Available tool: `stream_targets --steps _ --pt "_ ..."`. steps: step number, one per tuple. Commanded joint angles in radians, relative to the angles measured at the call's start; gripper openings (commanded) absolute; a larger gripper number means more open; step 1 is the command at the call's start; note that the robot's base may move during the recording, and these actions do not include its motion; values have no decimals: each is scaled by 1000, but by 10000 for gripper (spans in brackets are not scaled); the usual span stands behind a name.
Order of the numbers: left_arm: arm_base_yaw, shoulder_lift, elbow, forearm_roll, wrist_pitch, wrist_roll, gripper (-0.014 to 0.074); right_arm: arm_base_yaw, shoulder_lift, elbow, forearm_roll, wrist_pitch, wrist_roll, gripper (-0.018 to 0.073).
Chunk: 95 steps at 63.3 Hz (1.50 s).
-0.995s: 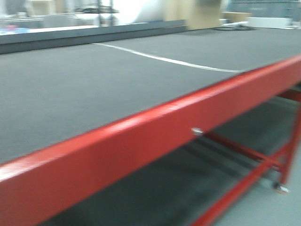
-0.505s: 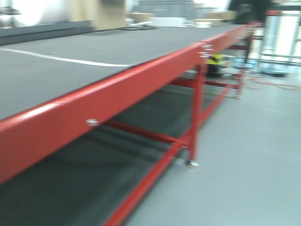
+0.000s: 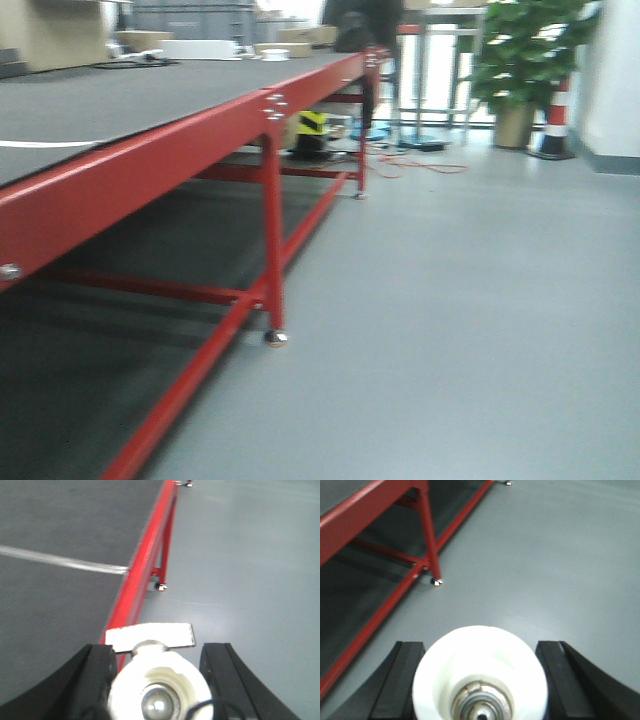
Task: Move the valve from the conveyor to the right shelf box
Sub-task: 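Drive away from the conveyor holding both valves in the grippers, then drive toward the steel shelf of blue boxes, valves still held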
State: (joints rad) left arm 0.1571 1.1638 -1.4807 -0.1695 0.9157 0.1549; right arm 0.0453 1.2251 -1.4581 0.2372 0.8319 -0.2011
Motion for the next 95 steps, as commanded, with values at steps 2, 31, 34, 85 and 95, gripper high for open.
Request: stream_targets --steps 2,31,34,85,95 --pt "0 -8 -9 -14 -45 -8 -111 -3 -14 -18 3 -63 -6 -154" --pt "0 -8 -9 -14 -45 -8 -111 -3 -14 -18 3 -63 -6 -154" --pt "0 -8 -9 -14 -45 -8 -111 -3 -14 -18 3 -63 -6 -154" --pt "0 -8 -9 -14 -45 -8 -111 -3 -14 -18 3 -63 -6 -154" --pt "0 -8 -9 -14 -45 -8 -111 -3 -14 -18 3 -63 -6 -154"
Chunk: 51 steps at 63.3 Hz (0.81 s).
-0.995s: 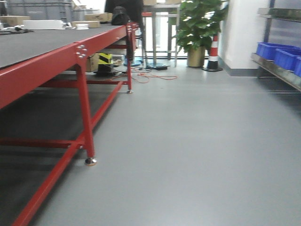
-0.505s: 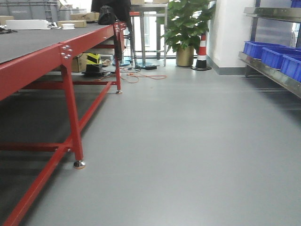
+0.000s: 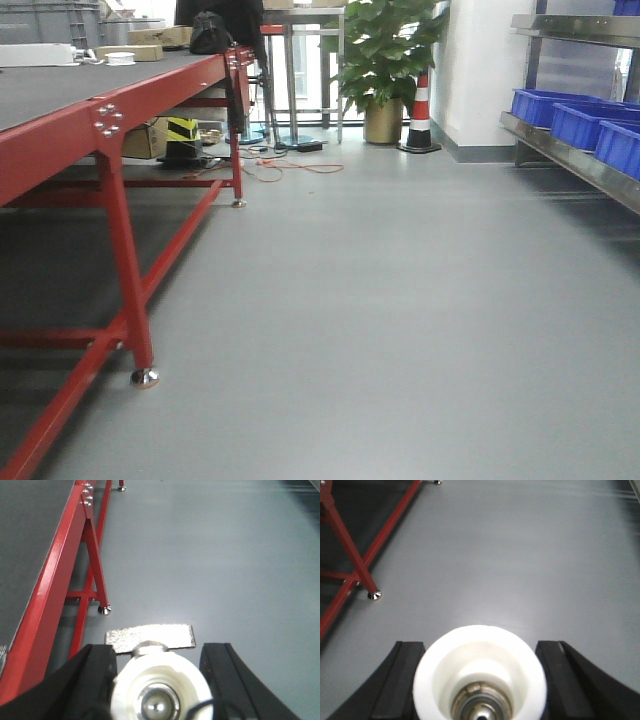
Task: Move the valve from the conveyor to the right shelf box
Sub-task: 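Drive toward the steel shelf of blue boxes, valves still held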
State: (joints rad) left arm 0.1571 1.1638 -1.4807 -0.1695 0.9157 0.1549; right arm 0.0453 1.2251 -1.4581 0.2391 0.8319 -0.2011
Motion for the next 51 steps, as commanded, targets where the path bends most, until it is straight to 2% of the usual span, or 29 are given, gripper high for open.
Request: stream_targets --steps 1,51 --pt "0 -8 -9 -14 -45 -8 -111 -3 -14 -18 1 -63 -6 -154" --pt "0 -8 -9 -14 -46 -8 -111 -3 -14 -18 1 -63 -6 -154"
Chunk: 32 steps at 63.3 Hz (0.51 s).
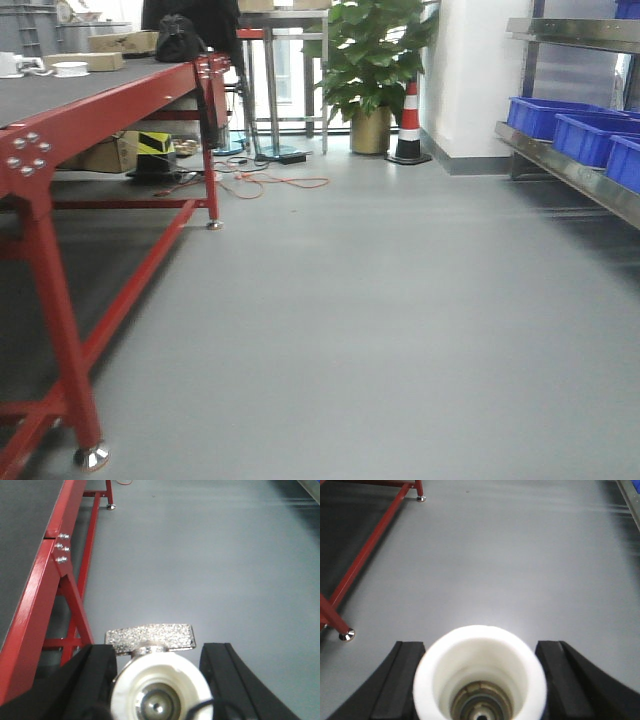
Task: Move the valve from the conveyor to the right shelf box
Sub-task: 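Drive toward the steel shelf of blue boxes, valves still held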
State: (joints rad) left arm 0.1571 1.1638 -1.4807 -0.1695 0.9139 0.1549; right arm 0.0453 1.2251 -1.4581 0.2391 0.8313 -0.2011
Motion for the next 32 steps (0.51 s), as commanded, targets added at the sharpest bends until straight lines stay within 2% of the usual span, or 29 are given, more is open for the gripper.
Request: stream_targets --steps 1,32 --pt "0 -8 -9 -14 -44 -8 -111 -3 -14 -18 1 -63 -6 -154" --pt "0 -8 -9 -14 -50 -8 -111 -3 -11 -18 1 -85 -6 -154"
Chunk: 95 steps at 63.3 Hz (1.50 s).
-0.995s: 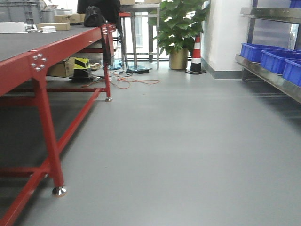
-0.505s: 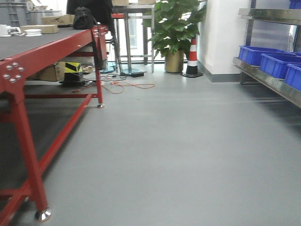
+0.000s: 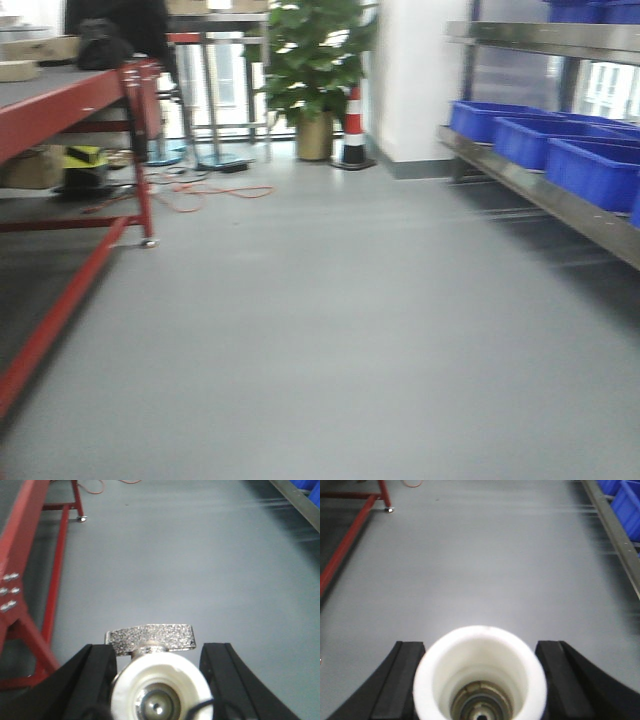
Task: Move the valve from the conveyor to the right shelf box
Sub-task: 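Drive toward the steel shelf of blue boxes, valves still held, then stop at the shelf and raise both grippers above the blue boxes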
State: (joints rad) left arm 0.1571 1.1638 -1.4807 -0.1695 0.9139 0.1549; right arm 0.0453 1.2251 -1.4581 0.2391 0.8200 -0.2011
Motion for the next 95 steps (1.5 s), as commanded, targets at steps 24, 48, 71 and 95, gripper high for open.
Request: stream_targets --steps 24,48,71,95 --pt "0 -8 -9 -14 -50 -8 -111 -3 -11 -18 1 -73 -6 -154" --pt "0 -8 -9 -14 -50 -8 -111 -3 -11 -18 1 -73 -6 -154" --pt "0 -8 -9 -14 -50 -8 -111 -3 -11 -18 1 -73 -6 -154" --pt "0 -8 -9 -14 -50 -8 -111 -3 -11 -18 1 -73 -6 -154"
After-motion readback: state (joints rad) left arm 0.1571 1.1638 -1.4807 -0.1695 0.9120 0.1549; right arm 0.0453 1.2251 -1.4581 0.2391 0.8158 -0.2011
